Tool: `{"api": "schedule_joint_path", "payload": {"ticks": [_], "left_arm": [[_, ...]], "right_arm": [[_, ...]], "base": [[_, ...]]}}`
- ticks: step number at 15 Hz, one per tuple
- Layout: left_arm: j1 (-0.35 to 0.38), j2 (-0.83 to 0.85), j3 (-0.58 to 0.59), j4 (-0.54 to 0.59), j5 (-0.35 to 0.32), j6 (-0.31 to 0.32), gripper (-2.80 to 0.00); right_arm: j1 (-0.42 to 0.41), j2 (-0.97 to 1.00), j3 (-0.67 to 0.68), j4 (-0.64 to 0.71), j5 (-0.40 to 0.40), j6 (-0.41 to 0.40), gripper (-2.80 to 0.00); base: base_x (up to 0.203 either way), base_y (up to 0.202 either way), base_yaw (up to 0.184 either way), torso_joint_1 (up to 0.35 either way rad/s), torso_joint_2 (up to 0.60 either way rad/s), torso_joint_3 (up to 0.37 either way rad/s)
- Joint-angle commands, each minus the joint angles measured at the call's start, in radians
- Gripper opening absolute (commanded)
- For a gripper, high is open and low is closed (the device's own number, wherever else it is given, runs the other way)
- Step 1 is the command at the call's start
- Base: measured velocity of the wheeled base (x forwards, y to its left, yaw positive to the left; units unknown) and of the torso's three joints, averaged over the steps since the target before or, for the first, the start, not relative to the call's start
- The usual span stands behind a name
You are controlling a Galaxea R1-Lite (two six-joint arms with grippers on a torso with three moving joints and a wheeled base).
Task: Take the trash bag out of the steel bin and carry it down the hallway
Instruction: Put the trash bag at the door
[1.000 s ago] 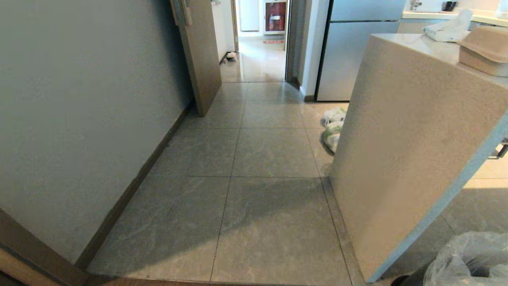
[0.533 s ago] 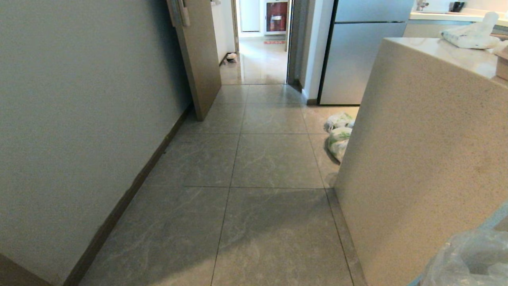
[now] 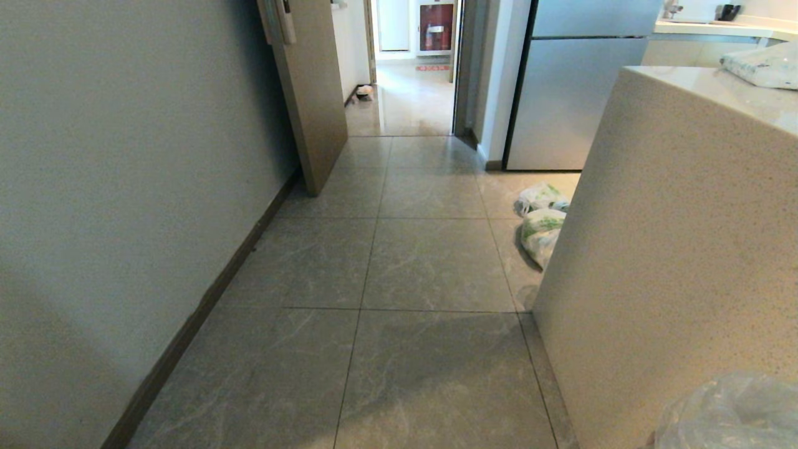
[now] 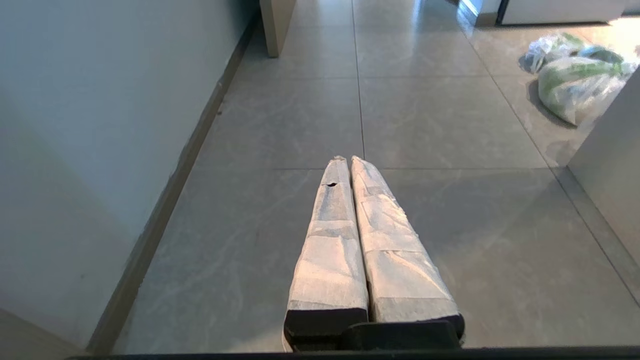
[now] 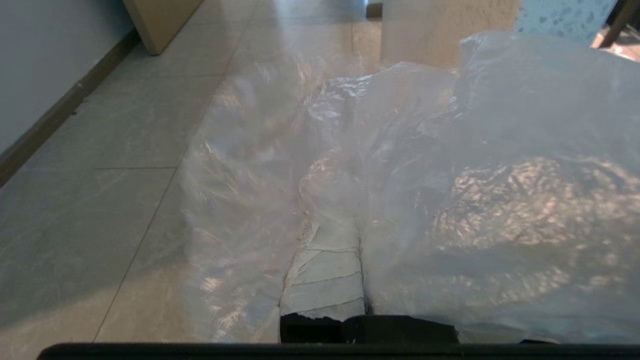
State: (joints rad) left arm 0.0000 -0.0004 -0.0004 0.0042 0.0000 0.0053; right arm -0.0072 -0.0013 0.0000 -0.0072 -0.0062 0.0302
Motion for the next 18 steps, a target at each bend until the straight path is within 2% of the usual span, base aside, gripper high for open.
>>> {"api": "schedule_joint_path", "payload": {"ticks": [1, 8, 15, 18], "left_arm": [[0.0, -0.001, 0.0, 0.003, 0.002, 0.0, -2.8], [0.0, 0.0, 0.0, 0.0, 0.002, -0.004, -2.8], [0.0, 0.0, 0.0, 0.0, 0.002, -0.002, -2.8], [0.0, 0.0, 0.0, 0.0, 0.0, -0.001, -2.8]], "right_arm": [[0.0, 0.0, 0.003, 0.0, 0.0, 0.0, -2.8], [0.0, 0.0, 0.003, 0.0, 0.0, 0.0, -2.8], [0.0, 0.0, 0.003, 0.0, 0.0, 0.0, -2.8], [0.0, 0.0, 0.003, 0.0, 0.0, 0.0, -2.8]], "base": [[0.0, 0.0, 0.0, 0.0, 0.0, 0.0], [0.0, 0.0, 0.0, 0.0, 0.0, 0.0], [0.001, 0.157, 0.0, 0.001, 0.0, 0.003], [0.0, 0.019, 0.001, 0.001, 0.0, 0.001]]}}
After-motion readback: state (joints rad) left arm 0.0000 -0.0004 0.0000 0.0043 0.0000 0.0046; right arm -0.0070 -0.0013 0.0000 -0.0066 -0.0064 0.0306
